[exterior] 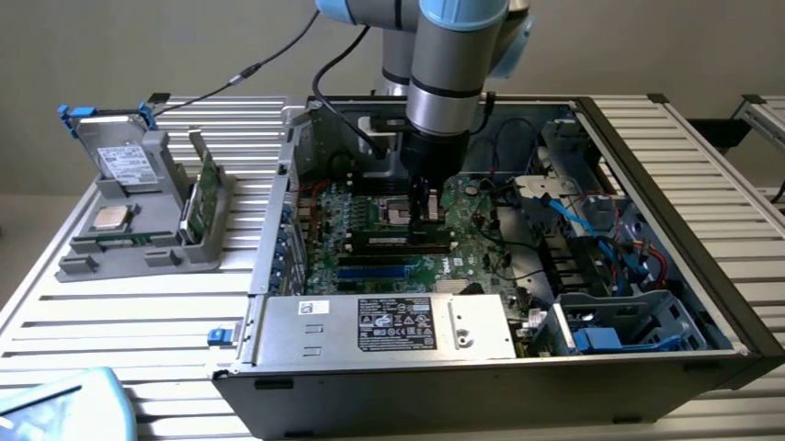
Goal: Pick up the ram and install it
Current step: 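Insert the ram into the slot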
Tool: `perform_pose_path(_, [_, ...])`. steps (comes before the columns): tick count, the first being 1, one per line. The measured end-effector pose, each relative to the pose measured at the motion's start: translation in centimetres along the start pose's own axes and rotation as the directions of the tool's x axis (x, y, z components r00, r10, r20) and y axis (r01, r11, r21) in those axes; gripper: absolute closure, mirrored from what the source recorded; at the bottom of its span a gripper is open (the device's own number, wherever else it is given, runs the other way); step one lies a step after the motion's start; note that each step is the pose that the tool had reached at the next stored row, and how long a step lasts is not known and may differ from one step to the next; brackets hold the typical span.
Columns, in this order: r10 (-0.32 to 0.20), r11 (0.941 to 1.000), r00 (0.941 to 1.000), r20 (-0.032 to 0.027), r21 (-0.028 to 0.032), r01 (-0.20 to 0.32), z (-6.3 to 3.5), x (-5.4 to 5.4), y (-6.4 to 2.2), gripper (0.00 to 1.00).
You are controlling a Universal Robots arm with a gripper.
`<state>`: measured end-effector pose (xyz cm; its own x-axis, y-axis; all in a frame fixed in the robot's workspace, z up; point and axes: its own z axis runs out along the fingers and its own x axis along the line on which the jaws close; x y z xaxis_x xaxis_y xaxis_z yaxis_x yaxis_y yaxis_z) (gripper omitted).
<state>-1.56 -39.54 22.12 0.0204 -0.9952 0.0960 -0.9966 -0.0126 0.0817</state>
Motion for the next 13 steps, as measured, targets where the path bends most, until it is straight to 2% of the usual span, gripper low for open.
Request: perform_pose_path(13, [0.003,1.0000,1.0000,0.0002,-0.0003,-0.003,0.05,0.00,0.08,0.86])
